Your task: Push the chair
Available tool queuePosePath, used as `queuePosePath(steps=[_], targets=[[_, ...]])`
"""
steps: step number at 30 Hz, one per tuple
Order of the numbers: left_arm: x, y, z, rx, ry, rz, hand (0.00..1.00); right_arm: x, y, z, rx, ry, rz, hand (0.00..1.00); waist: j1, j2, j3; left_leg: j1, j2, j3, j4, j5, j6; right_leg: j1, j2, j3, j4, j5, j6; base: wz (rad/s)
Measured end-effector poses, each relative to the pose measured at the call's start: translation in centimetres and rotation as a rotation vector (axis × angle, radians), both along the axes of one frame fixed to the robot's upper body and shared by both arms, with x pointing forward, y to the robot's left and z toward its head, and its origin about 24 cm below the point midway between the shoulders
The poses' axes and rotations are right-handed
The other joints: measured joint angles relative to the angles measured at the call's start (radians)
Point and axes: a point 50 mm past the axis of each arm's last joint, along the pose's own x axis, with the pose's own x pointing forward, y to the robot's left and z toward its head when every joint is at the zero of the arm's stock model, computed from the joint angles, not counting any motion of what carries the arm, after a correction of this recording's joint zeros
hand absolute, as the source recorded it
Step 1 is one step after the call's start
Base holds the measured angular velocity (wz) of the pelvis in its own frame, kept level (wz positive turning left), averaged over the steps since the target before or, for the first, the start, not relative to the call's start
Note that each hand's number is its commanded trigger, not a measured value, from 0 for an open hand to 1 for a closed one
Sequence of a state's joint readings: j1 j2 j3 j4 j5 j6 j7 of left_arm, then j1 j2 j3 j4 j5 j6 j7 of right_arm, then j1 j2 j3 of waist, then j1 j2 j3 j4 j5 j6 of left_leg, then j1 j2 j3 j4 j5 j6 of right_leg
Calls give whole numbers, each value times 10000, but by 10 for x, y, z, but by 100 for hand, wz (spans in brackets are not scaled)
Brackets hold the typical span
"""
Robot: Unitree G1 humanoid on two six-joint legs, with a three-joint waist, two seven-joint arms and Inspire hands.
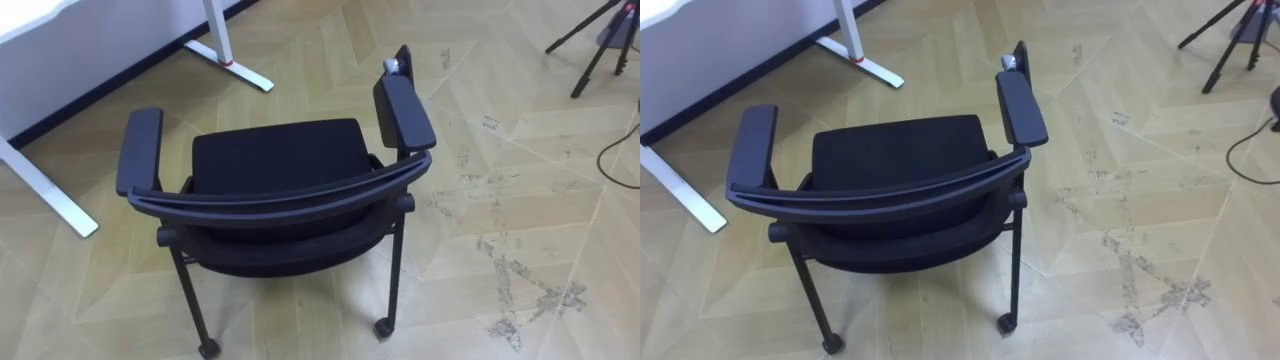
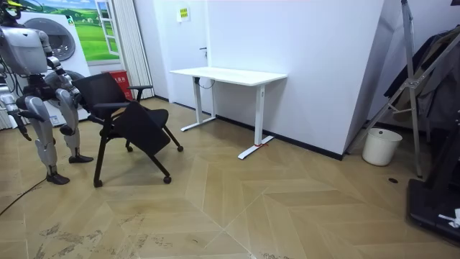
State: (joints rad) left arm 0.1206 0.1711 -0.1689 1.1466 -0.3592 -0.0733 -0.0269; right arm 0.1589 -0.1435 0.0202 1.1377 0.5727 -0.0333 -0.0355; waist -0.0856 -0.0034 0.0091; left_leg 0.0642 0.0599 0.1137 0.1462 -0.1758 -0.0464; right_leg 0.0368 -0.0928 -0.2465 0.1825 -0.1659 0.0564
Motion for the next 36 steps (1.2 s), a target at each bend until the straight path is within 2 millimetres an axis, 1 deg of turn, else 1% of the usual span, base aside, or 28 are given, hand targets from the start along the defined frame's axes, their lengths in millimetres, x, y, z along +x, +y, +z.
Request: queuePosePath(steps=[3, 6, 8, 13, 18, 21, 23, 25, 30, 36], targets=[[-2, 1, 0, 141, 76, 46, 0, 0, -1, 0, -109, 34, -128, 0, -9, 18, 1, 2, -7, 13, -3, 0, 0, -4, 2, 56, -3, -4, 4, -1], [-5, 1, -1, 179, 164, 65, 0, 0, -2, 0, -135, 29, -183, 0, -4, 29, -3, 7, -10, 200, -4, 0, 0, -38, 14, 216, -2, -5, 5, -7], [-4, 1, -1, 206, 154, 48, 0, 0, -2, 0, -156, 40, -196, 0, -14, 31, -8, 11, -15, 215, -4, 0, 0, -34, 14, 249, -2, -5, 5, -2], [-4, 2, -1, 344, 182, -146, 0, 0, -3, 0, -149, 33, -351, 0, -23, 71, -31, 13, -17, 228, -2, 0, 0, -17, 17, 277, 10, -4, 4, 0], [-4, 3, 0, 591, 221, -164, 0, -1, -5, 0, -219, 137, -498, 0, -25, 96, -24, -1, -18, 229, -3, 0, 0, 1, 17, 267, 3, -10, 7, 2], [-6, 3, 0, 683, 278, -94, 0, -4, -5, -1, -202, 273, -520, 0, -27, 92, -21, -3, -22, 229, -2, 0, 1, 14, 16, 266, 6, -25, 8, 3], [-8, 5, 0, 708, 308, 215, 0, -10, -5, -1, -197, 444, -569, 0, -22, 85, -21, 4, -22, 216, -1, 0, 1, 11, 16, 271, 9, -35, 6, 0], [-9, 7, 0, 739, 328, 477, 0, -11, -5, -1, -168, 514, -583, 0, 7, 82, -23, 12, -22, 214, 8, 0, 1, -4, 16, 272, 9, -42, 4, 0], [-20, 15, 0, 1096, 627, 1347, 0, -25, -7, -3, -71, 873, -1391, 0, 72, 58, -36, 52, -23, 213, 16, 0, 1, 40, 17, 273, 10, -55, -5, 0], [-31, 21, 0, 1557, 945, 2043, 0, -33, -7, -3, -39, 1235, -1577, 0, 89, 42, -33, 205, -24, 213, 26, 0, 0, 268, 17, 269, -2, -96, -15, 1]])
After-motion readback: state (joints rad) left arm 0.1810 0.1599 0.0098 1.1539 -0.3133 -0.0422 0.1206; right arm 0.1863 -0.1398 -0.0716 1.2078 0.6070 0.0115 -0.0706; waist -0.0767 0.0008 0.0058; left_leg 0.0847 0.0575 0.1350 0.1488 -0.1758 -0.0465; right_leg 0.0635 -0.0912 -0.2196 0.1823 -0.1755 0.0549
